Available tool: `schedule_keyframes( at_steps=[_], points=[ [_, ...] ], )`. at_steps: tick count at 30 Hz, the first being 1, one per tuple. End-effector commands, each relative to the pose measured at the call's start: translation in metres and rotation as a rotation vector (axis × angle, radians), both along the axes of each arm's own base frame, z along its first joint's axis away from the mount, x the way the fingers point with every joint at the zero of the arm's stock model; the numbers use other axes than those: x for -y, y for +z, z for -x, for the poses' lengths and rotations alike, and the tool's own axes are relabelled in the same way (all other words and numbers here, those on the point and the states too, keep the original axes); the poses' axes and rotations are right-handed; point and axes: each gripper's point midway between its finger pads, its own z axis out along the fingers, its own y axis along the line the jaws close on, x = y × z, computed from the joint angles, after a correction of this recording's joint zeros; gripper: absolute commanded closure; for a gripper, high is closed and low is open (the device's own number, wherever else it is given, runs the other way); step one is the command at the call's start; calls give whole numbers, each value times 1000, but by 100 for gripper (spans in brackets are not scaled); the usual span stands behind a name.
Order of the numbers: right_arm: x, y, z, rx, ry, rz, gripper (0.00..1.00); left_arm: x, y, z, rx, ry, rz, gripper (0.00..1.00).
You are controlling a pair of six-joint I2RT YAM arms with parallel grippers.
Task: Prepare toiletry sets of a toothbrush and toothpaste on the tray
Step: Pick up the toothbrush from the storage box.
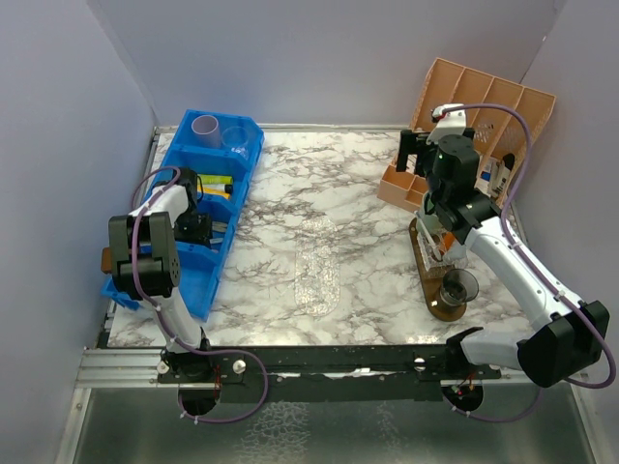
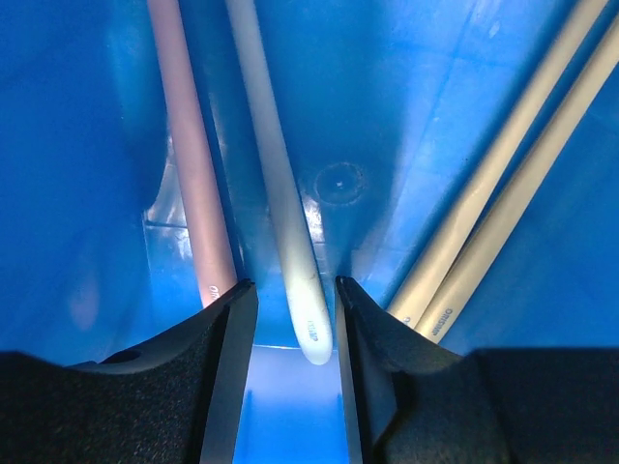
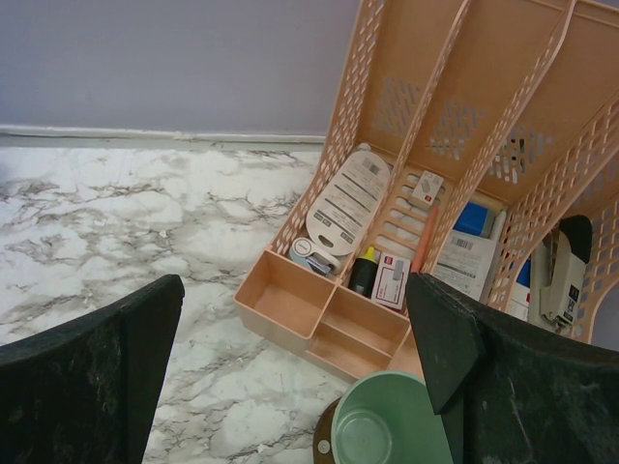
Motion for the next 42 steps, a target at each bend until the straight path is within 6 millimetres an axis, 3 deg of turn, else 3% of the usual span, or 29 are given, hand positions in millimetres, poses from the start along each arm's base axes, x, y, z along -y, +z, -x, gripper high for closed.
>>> schedule_keyframes(
  at_steps=[1, 6, 10, 17, 33, 42],
  points=[
    [2, 8, 3, 30, 1, -25, 0, -3, -17, 6, -64, 38, -2, 59],
    [3, 9, 4, 33, -4, -26, 0, -7, -27, 2, -76, 35, -15, 66],
    [5, 10, 5, 34, -11, -30, 0, -7, -31, 7, -72, 44, -11, 86],
    [5, 9, 7, 34, -11, -39, 0, -8, -13, 5, -18, 57, -16, 100],
    [4, 8, 13, 38, 10, -49, 0, -18, 33, 3, 74, 77, -71, 100],
    [0, 10, 17, 48, 34, -65, 0, -26, 76, -6, 181, 64, -119, 100]
  ],
)
